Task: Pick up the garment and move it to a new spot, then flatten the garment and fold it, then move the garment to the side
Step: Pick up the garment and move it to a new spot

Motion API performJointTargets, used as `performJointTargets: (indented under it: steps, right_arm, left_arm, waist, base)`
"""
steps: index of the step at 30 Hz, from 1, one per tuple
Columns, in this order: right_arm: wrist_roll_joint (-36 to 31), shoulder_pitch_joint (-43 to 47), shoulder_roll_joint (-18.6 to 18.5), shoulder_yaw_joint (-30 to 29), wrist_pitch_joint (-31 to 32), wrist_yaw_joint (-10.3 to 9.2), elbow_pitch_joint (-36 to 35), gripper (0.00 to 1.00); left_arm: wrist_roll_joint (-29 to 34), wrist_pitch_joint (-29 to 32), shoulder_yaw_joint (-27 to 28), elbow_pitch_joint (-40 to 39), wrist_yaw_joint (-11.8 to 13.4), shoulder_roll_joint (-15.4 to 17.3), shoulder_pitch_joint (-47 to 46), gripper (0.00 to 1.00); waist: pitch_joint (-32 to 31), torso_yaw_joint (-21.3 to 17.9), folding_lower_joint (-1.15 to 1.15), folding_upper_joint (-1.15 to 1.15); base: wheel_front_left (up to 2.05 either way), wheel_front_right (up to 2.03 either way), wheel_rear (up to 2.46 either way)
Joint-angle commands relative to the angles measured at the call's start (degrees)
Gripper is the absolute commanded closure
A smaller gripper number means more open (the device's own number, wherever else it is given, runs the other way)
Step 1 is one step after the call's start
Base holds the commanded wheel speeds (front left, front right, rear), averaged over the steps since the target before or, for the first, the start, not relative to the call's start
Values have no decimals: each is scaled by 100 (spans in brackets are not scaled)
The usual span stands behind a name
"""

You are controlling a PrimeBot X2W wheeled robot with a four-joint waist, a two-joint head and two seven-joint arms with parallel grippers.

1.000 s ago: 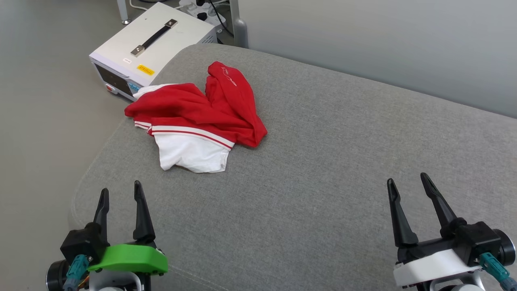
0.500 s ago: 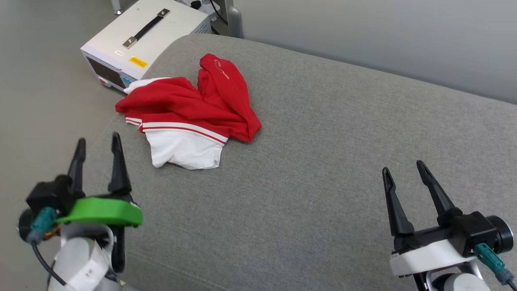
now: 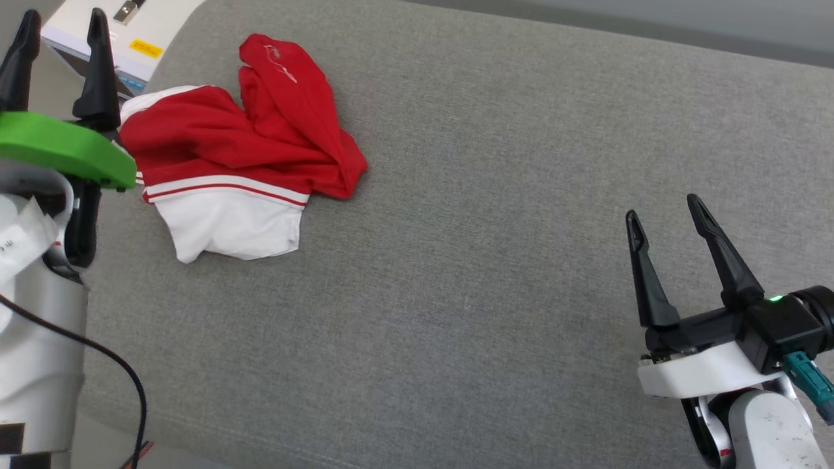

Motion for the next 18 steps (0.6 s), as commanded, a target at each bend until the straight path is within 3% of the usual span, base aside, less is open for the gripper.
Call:
performJointTargets:
  steps: [1,6,12,18]
  right_arm:
    - [-55,-130,-49,3,-52,-4,-60,0]
    - [-55,-263,-134,-35,-52,-4,-124,0]
    - [4,-441,-217,-52,-52,-4,-182,0]
    - [37,-556,-260,-58,-52,-4,-220,0]
  left_arm:
    - [-156,186,-190,83,-15,191,-230,0]
    - [-970,1497,-1093,346,-15,730,-763,0]
    - [-1999,3299,-1805,502,-16,1197,-1092,0]
    - [-2503,4423,-2439,599,-16,1484,-1237,0]
  waist:
    - [311,-286,0,0]
    - [463,-412,0,0]
    - [683,-600,0,0]
    - [927,-783,0,0]
  base:
    - [0,0,0]
    - [0,0,0]
    - [0,0,0]
    - [0,0,0]
